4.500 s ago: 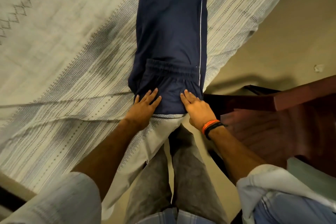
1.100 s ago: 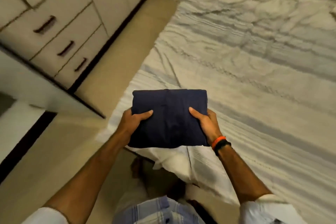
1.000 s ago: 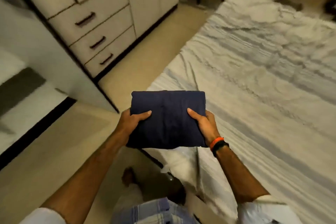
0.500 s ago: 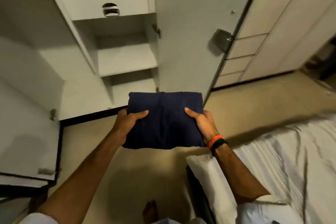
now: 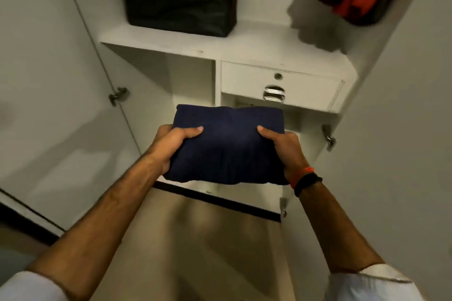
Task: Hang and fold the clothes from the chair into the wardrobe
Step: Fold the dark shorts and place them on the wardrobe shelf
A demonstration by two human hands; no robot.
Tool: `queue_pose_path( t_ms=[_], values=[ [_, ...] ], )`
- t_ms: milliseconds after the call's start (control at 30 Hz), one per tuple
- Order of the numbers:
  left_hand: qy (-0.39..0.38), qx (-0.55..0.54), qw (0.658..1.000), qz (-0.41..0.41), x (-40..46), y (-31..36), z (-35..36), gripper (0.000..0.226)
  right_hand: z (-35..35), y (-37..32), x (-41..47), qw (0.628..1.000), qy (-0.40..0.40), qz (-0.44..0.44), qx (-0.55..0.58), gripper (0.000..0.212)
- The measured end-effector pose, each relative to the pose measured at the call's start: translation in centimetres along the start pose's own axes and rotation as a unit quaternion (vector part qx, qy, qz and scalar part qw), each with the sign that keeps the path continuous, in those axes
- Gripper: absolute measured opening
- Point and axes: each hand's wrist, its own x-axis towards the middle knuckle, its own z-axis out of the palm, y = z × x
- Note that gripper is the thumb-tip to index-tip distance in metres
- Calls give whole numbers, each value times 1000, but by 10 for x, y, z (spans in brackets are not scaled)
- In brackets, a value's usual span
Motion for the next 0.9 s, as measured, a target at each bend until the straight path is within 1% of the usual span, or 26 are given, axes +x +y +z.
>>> queue_pose_path(
  t_ms=[133,333,400,500,600,633,733,833,867,900],
  values=[
    [53,-27,998,19,49,56,-15,46,41,-52,80,999,-48,-13,-16,36],
    [88,-64,993,44,126,130,-50,49,114,-119,178,994,-104,-32,-29,35],
    [85,-79,992,56,155,153,-61,52,138,-139,208,992,-113,-48,-26,38],
    [82,-94,990,65,203,193,-79,63,171,-172,251,992,-101,-69,-28,47],
    [71,-90,990,83,246,236,-94,54,200,-204,284,992,-92,-82,-14,44],
    [56,-82,991,91,269,260,-100,53,212,-220,303,992,-86,-92,1,42],
    [18,-75,991,113,303,299,-111,55,231,-251,326,989,-91,-112,16,43],
    [-2,-64,990,124,341,339,-116,49,250,-286,359,988,-84,-126,9,33],
    [-7,-62,990,127,353,350,-117,48,255,-296,372,988,-87,-131,5,33],
    [-14,-62,990,130,366,363,-118,49,262,-307,389,987,-87,-138,0,38]
  ],
)
